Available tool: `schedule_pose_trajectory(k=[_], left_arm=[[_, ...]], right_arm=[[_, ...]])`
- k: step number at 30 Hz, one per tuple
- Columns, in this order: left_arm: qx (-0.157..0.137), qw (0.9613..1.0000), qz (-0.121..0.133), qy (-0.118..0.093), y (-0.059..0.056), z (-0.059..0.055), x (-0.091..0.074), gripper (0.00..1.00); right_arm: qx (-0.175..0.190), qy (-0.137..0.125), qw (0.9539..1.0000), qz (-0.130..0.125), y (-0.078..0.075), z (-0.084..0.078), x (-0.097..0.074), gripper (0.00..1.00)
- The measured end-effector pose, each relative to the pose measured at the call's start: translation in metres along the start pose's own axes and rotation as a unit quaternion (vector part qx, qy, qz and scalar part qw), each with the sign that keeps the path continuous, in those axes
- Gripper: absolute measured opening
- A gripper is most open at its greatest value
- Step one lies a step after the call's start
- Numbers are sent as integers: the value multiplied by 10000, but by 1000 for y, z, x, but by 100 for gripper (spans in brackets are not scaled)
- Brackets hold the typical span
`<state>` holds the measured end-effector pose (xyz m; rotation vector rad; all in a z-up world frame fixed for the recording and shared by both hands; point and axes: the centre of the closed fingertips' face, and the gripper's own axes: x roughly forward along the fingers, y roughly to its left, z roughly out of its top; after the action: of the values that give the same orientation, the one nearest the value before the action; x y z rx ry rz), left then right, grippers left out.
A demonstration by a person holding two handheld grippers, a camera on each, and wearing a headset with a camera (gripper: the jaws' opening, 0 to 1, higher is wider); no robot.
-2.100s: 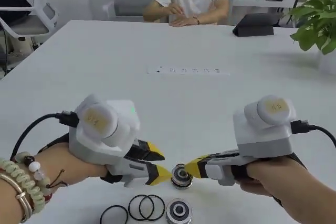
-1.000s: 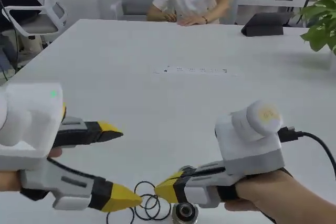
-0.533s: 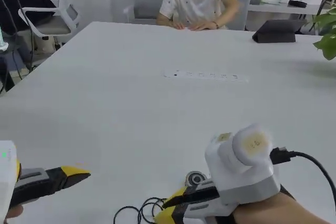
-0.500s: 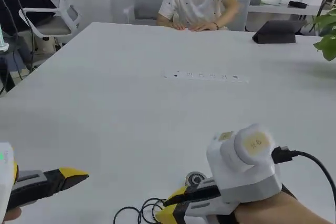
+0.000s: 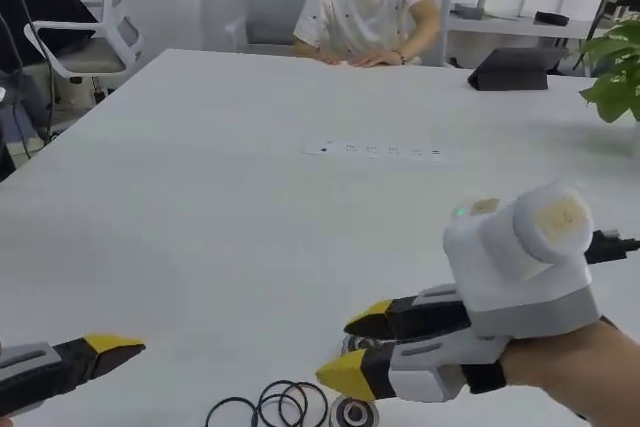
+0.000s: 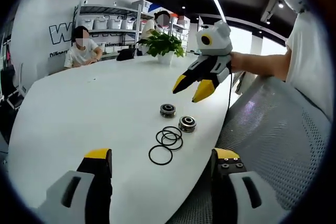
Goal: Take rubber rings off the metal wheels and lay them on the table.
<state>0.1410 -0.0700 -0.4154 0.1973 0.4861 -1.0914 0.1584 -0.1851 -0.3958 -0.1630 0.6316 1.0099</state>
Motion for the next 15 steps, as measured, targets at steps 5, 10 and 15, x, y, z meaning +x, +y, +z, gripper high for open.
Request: schedule_pose_trajectory(k=[5,10,15], left_arm=[[2,10000,-31,-36,-3,2,1,76],[14,10000,-61,-26,-3,2,1,77],[32,10000,-46,-32,0,3,0,77]], right_arm=[[-8,-165,9998,-93,-3,1,-21,52],[-51,-547,9981,-288,-8,4,-48,64],[-97,-562,9971,-497,-16,-12,-69,70]])
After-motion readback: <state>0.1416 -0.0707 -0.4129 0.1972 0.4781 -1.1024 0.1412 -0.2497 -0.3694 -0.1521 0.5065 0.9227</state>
